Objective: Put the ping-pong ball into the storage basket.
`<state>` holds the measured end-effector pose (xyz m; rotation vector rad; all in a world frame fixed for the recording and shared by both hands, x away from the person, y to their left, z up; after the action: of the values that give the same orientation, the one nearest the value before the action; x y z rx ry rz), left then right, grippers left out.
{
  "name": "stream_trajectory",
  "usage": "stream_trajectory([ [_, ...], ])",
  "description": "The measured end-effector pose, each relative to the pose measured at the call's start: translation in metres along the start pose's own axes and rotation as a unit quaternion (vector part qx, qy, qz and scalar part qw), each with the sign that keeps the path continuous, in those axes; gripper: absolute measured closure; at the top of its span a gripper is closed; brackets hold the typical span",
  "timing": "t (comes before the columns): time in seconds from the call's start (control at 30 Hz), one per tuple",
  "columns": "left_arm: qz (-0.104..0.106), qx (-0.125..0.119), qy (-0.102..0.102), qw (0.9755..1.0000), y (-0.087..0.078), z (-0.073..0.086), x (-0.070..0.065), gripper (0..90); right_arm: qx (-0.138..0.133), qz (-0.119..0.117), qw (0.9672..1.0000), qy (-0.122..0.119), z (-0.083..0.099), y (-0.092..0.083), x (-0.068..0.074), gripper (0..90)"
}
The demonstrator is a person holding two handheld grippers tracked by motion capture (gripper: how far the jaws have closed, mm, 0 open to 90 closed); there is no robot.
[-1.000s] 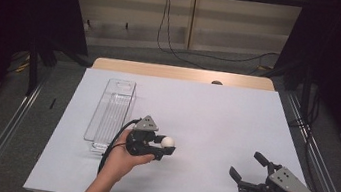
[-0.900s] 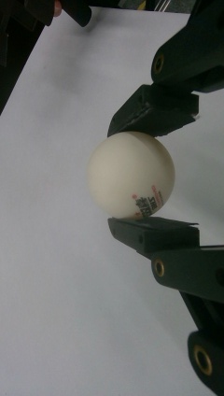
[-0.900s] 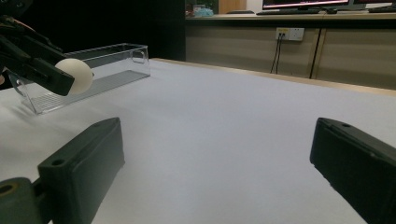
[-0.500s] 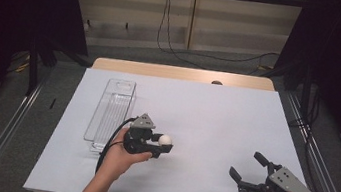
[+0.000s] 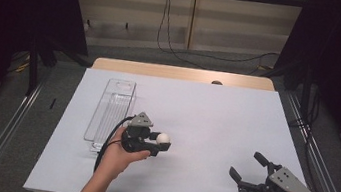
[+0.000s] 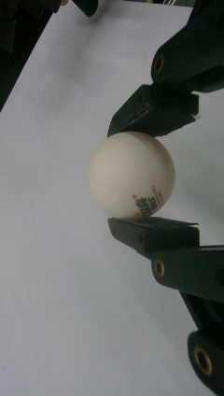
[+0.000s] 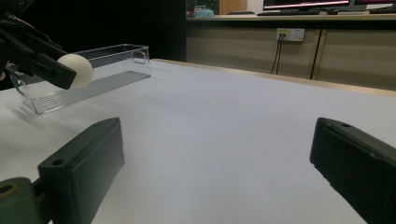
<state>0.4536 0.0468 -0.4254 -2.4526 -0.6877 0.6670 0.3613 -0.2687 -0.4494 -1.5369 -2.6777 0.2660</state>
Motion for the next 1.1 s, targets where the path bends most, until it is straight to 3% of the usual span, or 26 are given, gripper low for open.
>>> stream_trajectory([
  [1.1,-0.011,-0.001,-0.014,0.9998,-0.0089,-0.0016,0.0090,51.0,0.000,-0.005,1.0000,-0.005,0.0002,0.0001,0.0004,2.6],
])
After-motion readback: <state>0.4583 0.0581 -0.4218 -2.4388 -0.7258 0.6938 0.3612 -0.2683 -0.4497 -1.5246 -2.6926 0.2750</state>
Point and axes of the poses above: each handheld gripper's, and its own axes: y roughly forward along the jaws, z roughly out of its underside, x roughly to its left, the point moved 5 cm from there along y, roughly forward along the jaws, and after that the axes turned 7 degrees about -y, right-handed, at the moved point
